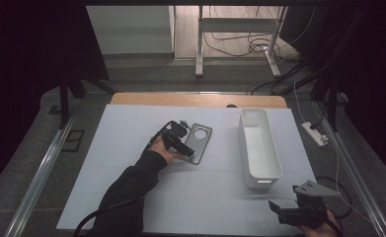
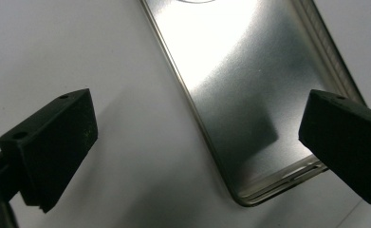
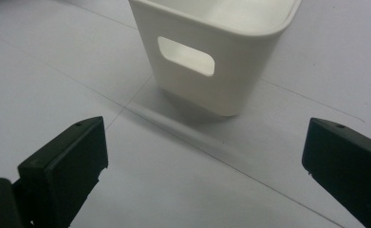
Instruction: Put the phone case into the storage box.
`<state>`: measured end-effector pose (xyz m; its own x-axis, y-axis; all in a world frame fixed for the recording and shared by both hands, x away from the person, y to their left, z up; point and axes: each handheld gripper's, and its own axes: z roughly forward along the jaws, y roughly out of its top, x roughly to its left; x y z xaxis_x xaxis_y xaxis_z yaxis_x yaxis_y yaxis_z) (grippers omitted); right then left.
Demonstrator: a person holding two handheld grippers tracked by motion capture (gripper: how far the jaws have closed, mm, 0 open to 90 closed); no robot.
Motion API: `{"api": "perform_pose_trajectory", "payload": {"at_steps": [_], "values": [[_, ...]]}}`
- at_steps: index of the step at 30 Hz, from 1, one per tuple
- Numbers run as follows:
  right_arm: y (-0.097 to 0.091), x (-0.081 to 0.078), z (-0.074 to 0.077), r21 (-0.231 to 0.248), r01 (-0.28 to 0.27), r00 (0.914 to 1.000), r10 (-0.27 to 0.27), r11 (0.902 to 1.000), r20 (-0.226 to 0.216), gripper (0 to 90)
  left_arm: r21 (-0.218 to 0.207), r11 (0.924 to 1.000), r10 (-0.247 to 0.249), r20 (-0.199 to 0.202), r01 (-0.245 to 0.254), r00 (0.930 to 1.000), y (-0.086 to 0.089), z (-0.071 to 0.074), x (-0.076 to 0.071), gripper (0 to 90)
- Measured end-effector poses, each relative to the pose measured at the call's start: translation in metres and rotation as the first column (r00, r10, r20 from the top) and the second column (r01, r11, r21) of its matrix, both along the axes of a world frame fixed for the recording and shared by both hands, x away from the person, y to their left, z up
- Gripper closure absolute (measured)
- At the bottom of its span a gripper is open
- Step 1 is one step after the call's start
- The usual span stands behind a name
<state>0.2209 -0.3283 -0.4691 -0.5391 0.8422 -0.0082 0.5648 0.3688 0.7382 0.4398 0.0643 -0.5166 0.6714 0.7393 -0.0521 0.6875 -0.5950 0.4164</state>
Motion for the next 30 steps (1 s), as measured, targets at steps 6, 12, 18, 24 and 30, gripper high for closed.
{"api": "perform_pose_trajectory", "payload": {"at_steps": [6, 12, 18, 24, 30], "values": [[0.0, 0.0, 0.0, 0.0, 0.0, 1.0, 0.0, 1.0, 0.0, 1.5, -0.009, 0.9999, -0.004, -0.014, 0.004, 0.9999, 0.002, -0.003, 0.0, 12.4], [0.001, 0.0, 0.0, -0.006, -0.001, 1.0, 0.001, 1.0, -0.002, 1.6, -0.034, 0.9992, -0.024, -0.008, 0.023, 0.9997, 0.005, 0.003, -0.004, 38.7], [0.001, 0.0, 0.0, -0.009, -0.003, 1.0, 0.003, 1.0, -0.004, 1.9, -0.051, 0.9986, -0.019, -0.04, 0.017, 0.999, 0.008, 0.006, -0.003, 64.1], [0.001, 0.0, 0.0, -0.011, -0.003, 1.0, 0.003, 0.9999, -0.005, 2.0, -0.067, 0.9975, 0.018, -0.061, -0.022, 0.998, 0.013, 0.006, -0.001, 78.7], [0.002, 0.0, 0.0, -0.013, -0.003, 1.0, 0.003, 0.9999, -0.005, 2.2, -0.094, 0.9948, 0.031, -0.078, -0.039, 0.9964, 0.013, 0.006, -0.001, 87.6]]}}
